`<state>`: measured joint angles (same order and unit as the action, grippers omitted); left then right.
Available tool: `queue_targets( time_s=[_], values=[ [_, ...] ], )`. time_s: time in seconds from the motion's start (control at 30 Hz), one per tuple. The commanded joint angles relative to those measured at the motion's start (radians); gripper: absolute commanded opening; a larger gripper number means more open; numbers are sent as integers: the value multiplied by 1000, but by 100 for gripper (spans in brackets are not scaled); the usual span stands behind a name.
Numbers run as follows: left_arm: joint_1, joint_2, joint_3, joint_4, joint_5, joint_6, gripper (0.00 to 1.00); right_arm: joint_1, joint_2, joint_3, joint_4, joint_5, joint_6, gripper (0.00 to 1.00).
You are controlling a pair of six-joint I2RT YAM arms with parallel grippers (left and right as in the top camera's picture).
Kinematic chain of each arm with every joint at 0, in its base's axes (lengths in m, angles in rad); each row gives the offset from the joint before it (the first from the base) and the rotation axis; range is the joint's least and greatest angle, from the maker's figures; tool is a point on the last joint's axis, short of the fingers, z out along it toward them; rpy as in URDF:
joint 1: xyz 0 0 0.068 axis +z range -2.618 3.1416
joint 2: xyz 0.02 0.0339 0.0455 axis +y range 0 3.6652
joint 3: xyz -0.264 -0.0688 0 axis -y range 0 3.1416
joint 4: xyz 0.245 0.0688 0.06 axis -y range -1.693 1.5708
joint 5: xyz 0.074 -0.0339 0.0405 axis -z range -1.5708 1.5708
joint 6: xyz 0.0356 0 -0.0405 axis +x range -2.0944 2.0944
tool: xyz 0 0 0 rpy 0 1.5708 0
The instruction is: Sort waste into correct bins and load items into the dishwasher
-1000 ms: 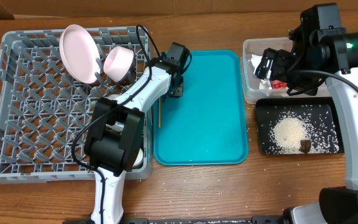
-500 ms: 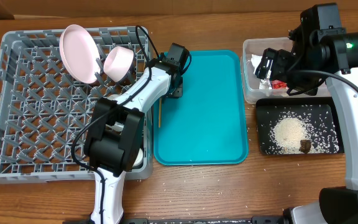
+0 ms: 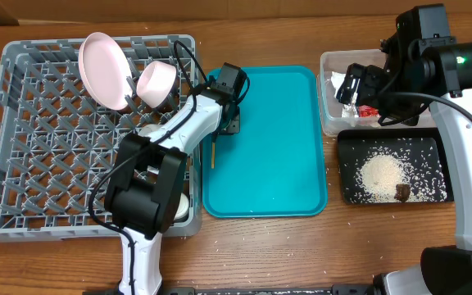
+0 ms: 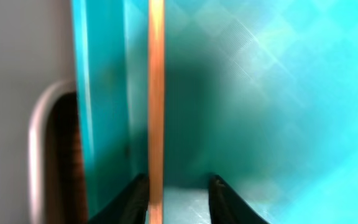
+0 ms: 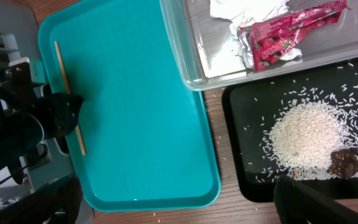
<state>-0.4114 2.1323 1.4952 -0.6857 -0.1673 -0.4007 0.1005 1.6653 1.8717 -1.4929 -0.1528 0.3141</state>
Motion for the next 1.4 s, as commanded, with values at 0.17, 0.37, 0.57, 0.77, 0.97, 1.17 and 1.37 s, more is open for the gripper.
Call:
queue_targets(
  time_s=[0.17,0.37,0.57,0.77,0.97,1.17,1.37],
  values=[
    [-4,72,-104,-8,170,-7,4,3,-3,-1,3,6,0,100],
    [-4,70,-89,-22,188,-7,4,3,-3,-1,3,6,0,100],
    [-6,8,90,-180,175,14,4,3,-3,-1,3,6,0,100],
    [0,-106,304,-373,147,73,4,3,-3,-1,3,6,0,100],
    [58,-214,329,-451,80,117,4,3,-3,-1,3,6,0,100],
    [140,-195,320,-462,79,155,4,3,-3,-1,3,6,0,100],
    [187,-133,320,-458,74,169,4,3,-3,-1,3,6,0,100]
  ],
)
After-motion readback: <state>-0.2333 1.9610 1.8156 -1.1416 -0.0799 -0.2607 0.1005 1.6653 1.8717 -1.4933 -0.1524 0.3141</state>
